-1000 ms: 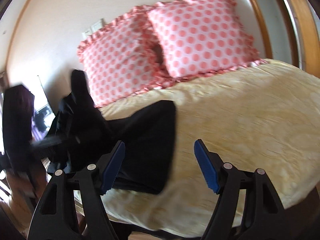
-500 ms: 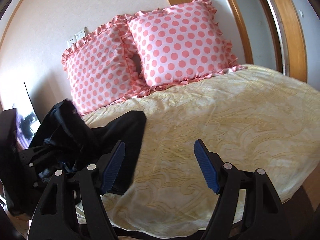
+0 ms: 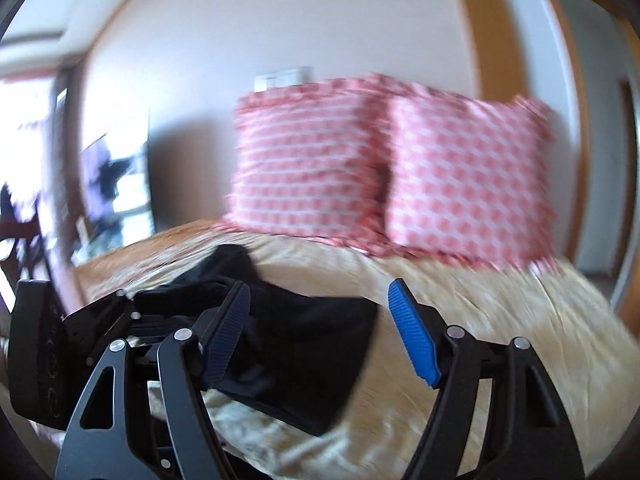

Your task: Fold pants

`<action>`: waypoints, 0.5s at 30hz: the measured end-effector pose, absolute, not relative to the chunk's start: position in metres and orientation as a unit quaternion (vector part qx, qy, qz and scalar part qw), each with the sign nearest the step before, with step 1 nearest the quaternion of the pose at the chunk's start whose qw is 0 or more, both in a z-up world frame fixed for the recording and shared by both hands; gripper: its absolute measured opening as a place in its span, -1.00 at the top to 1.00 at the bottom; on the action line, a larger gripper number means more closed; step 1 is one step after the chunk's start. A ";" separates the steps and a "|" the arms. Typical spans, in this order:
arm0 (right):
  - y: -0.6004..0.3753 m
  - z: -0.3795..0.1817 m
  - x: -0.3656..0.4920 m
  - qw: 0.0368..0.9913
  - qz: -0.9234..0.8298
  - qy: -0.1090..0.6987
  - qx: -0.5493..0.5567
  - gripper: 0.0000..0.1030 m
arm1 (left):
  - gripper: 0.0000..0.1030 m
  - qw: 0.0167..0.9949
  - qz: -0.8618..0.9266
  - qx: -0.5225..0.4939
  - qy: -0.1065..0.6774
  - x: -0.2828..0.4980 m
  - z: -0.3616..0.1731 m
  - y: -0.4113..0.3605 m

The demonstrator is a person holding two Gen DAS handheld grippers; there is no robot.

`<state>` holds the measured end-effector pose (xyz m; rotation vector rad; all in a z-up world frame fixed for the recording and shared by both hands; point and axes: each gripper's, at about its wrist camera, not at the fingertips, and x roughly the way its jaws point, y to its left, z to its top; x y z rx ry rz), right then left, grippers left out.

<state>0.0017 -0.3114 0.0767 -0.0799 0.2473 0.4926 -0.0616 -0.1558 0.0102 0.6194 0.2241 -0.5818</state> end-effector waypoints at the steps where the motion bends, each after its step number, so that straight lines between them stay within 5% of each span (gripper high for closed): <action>1: -0.297 0.080 0.001 0.956 0.260 0.119 -0.062 -0.65 | -0.89 0.907 -0.280 0.293 0.115 -0.066 0.009 -0.146; 9: -0.163 0.056 -0.011 0.874 0.389 0.119 -0.268 -0.68 | -0.90 0.945 -0.166 0.188 0.211 -0.058 -0.002 -0.030; 15: -0.095 0.006 -0.010 0.840 0.389 0.134 -0.355 -0.43 | -0.94 0.960 -0.087 0.131 0.232 -0.056 -0.006 0.024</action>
